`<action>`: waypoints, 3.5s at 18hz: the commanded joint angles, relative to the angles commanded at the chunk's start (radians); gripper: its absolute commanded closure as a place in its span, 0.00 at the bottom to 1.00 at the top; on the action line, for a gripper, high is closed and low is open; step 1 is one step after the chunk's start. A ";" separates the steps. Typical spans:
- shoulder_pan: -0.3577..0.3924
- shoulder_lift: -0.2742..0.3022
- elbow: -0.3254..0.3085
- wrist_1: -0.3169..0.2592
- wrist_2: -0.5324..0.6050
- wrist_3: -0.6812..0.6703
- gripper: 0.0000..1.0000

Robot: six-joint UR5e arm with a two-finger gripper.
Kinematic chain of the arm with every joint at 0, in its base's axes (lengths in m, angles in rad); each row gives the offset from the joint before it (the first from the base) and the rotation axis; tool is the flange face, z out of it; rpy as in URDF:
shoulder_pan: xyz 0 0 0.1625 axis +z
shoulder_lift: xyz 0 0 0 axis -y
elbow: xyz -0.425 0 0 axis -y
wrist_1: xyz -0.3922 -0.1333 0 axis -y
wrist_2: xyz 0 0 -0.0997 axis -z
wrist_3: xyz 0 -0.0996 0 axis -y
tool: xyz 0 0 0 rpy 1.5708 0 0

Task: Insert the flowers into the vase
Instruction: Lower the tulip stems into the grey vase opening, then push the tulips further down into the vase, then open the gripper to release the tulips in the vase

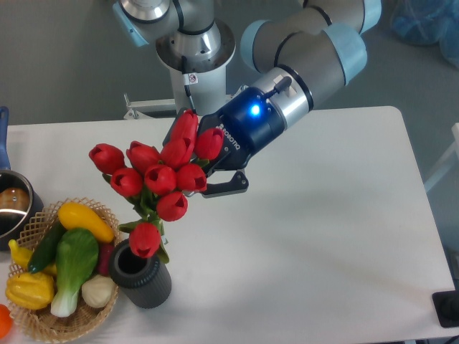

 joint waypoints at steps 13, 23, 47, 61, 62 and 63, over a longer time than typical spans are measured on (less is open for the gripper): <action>-0.044 -0.052 0.031 0.002 -0.008 0.021 1.00; -0.052 -0.060 0.017 0.002 0.000 0.021 1.00; -0.092 -0.179 -0.031 0.003 0.109 0.116 0.95; -0.114 -0.143 -0.146 0.002 0.170 0.160 0.00; -0.115 -0.143 -0.146 0.002 0.196 0.158 0.00; -0.117 -0.144 -0.147 0.002 0.213 0.160 0.00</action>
